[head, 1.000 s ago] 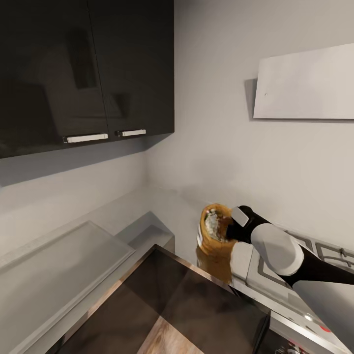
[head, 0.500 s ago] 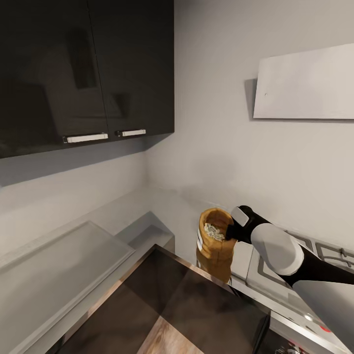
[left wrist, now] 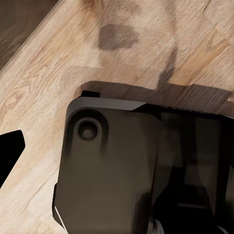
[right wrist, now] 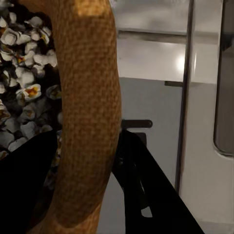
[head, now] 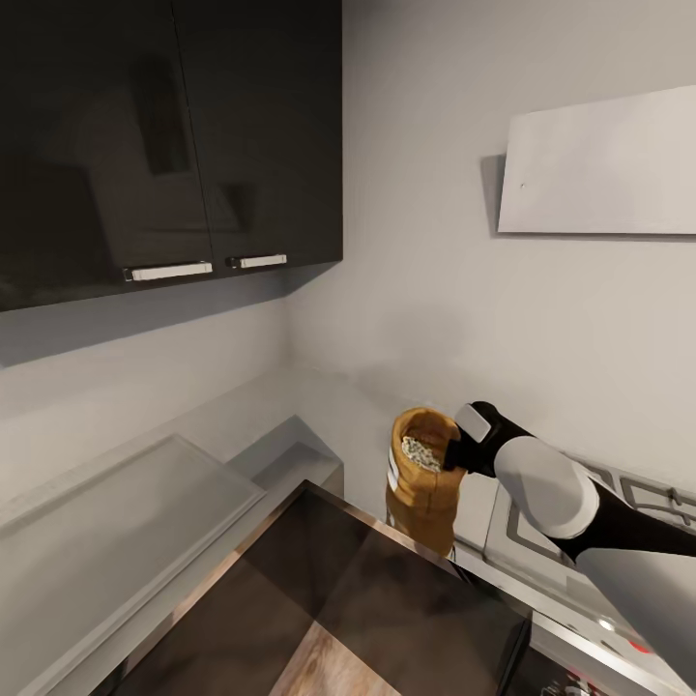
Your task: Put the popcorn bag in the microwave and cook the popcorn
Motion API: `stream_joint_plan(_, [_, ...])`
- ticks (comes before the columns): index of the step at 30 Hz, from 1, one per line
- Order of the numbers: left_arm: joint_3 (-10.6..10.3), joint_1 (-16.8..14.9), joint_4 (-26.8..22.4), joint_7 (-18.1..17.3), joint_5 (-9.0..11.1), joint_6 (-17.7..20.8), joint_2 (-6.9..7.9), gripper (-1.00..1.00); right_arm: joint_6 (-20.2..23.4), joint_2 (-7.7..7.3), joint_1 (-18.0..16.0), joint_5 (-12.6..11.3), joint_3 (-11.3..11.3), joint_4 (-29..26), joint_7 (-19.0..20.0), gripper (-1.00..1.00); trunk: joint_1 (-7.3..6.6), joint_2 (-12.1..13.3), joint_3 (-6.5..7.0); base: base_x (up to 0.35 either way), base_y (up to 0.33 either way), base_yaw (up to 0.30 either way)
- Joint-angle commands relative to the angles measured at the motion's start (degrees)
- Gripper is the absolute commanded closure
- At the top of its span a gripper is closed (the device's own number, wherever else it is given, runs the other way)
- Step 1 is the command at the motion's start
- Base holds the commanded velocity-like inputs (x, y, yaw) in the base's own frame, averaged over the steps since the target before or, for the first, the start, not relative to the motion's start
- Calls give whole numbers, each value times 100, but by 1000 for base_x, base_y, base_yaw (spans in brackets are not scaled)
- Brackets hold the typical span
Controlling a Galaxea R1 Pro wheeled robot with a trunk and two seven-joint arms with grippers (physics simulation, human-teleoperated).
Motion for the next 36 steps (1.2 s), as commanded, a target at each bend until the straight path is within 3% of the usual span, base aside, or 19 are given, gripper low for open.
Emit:
stream_joint_plan(1, [26,-2,5,-5,7,-19,-2,-100,79,2,-24,41,-48,-13,-9,100,2,-4,-3,0,0,0])
stream_joint_plan(12, [26,-2,5,-5,7,-19,-2,-100,585,-128,-520,-22,-113,-138,-22,100,2,-4,-3,0,0,0])
stream_joint_plan(18, [26,-9,5,-5,7,-14,-2,-100,1261,-269,-1156,-40,-132,-222,-88,100,2,-4,-3,0,0,0])
stream_joint_plan(20, [26,-17,5,8,7,-18,-2,-100,1651,-322,-1407,-54,-157,-530,-223,100,2,-4,-3,0,0,0])
stream_joint_plan(23, [26,-19,5,10,7,-16,-2,-100,1973,-329,-1444,-64,-171,-1030,-274,100,2,-4,-3,0,0,0])
stream_joint_plan(26, [26,-26,5,12,7,-13,-2,-100,2004,-336,-1532,-68,-179,-1580,-305,100,2,-4,-3,0,0,0])
stream_joint_plan(36, [25,-7,5,-5,-2,-19,-2,-100,2004,-359,-1554,-67,-189,-1674,-474,100,2,-4,-3,-66,0,0])
